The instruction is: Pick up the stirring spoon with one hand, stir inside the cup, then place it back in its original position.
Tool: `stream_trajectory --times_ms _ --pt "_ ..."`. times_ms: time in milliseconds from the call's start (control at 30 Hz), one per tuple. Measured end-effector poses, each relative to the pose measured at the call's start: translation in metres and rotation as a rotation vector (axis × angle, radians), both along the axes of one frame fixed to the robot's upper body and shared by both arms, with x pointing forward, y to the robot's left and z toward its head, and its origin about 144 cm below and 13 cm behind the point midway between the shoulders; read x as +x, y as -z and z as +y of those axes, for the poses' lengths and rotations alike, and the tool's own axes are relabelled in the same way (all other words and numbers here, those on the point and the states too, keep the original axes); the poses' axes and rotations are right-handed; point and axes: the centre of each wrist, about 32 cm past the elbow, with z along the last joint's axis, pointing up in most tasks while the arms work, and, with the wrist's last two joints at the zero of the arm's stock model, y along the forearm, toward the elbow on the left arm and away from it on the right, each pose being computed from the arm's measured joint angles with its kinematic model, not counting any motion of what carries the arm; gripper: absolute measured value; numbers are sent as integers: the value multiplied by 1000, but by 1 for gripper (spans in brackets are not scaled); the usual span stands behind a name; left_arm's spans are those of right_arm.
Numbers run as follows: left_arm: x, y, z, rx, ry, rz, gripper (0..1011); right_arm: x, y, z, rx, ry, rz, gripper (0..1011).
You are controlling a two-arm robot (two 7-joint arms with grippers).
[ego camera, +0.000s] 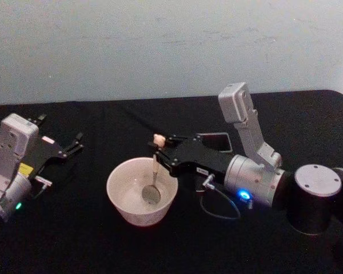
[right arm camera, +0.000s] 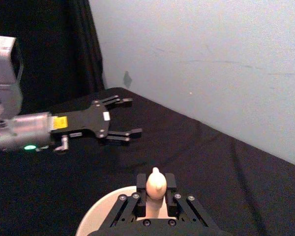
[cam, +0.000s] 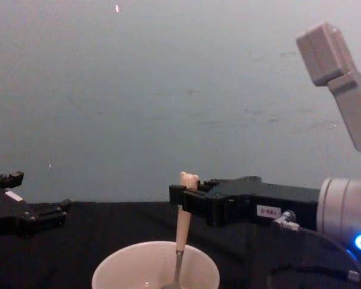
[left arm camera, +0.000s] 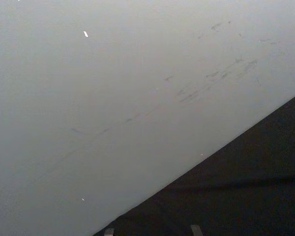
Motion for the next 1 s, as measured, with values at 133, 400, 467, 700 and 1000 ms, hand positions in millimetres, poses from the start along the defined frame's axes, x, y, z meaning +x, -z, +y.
stream_trajectory --times_ms 133,400,467,700,1000 --pt "0 0 0 0 0 0 1001 -6 -2 -2 2 -21 6 218" --pt "0 0 0 0 0 0 1002 -11 -4 4 17 -43 9 218" --pt "0 0 0 0 0 0 1001 -10 -6 5 22 -41 7 218" --pt "0 0 0 0 0 0 1001 -6 -9 6 34 -20 2 218" --pt "0 0 0 0 0 0 1001 -2 -15 2 46 7 -10 218"
